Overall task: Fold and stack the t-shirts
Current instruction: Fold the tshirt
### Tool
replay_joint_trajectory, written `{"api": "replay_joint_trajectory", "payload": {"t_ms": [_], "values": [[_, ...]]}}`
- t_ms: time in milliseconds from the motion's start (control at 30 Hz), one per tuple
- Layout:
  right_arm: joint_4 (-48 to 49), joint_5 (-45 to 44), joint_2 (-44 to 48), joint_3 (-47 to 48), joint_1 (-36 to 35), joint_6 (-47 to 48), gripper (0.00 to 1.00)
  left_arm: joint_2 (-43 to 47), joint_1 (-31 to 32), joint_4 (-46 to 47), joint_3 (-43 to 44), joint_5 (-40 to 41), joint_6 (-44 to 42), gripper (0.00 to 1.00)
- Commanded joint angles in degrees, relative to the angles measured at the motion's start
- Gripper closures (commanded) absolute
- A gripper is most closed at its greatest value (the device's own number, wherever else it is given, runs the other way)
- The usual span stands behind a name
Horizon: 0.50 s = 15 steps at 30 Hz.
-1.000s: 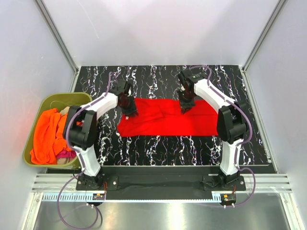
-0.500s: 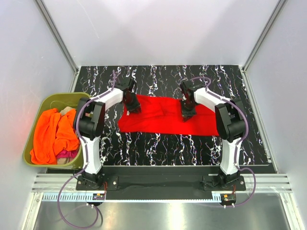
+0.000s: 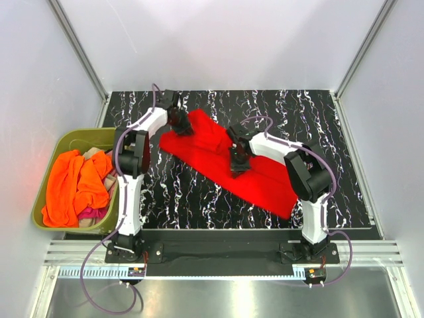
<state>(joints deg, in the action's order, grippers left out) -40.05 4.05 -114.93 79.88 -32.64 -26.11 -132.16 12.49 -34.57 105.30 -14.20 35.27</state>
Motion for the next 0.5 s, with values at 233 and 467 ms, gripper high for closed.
{"api": "replay_joint_trajectory", "payload": {"t_ms": [233, 467], "values": [[10.70, 13.26, -8.29, 11.78, -7.52, -25.21, 1.00, -17.60, -2.73, 11.71, 21.77, -8.12, 4.98, 0.71], [2.10, 13.79, -2.67, 18.04, -6.82, -11.64, 0.89, -2.98, -2.65, 15.32, 11.53, -4.27, 4.20, 0.71]]}}
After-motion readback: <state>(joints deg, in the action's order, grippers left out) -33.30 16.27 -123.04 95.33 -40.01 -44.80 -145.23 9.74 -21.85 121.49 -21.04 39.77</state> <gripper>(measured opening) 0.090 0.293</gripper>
